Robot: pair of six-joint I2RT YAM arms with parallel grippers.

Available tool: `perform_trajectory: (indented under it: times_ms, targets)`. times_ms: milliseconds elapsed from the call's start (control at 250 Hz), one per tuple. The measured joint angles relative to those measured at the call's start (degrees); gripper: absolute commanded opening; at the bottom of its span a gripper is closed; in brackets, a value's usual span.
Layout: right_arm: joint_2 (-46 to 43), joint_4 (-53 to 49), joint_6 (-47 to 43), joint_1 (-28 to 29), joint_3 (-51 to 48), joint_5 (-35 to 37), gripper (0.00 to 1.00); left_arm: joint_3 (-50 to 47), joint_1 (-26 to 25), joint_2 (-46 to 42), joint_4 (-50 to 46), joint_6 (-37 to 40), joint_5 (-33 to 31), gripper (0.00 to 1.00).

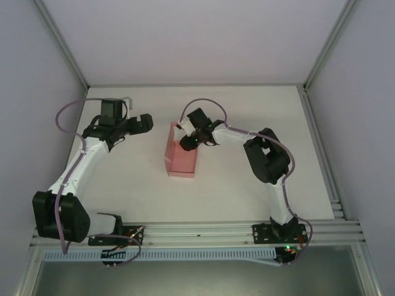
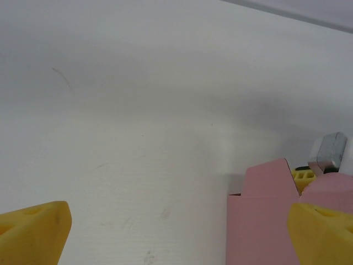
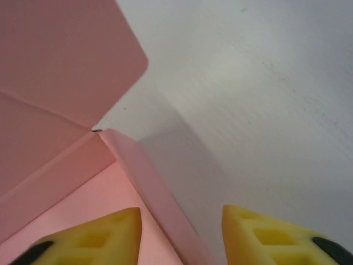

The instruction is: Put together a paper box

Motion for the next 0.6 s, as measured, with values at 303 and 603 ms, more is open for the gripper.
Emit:
perform_trajectory:
  times_ms: [303, 603]
  targets:
    - [-7.3, 4.2, 13.0, 0.4, -9.9, 13.3, 0.0, 0.0, 0.2, 0.0, 0.3, -0.4, 0.1, 1.0]
    - [-17.3, -2.8, 41.2, 5.5, -19.4, 35.0, 0.02, 0.0, 0.3, 0.0, 3.2, -0.5, 3.4, 1.0]
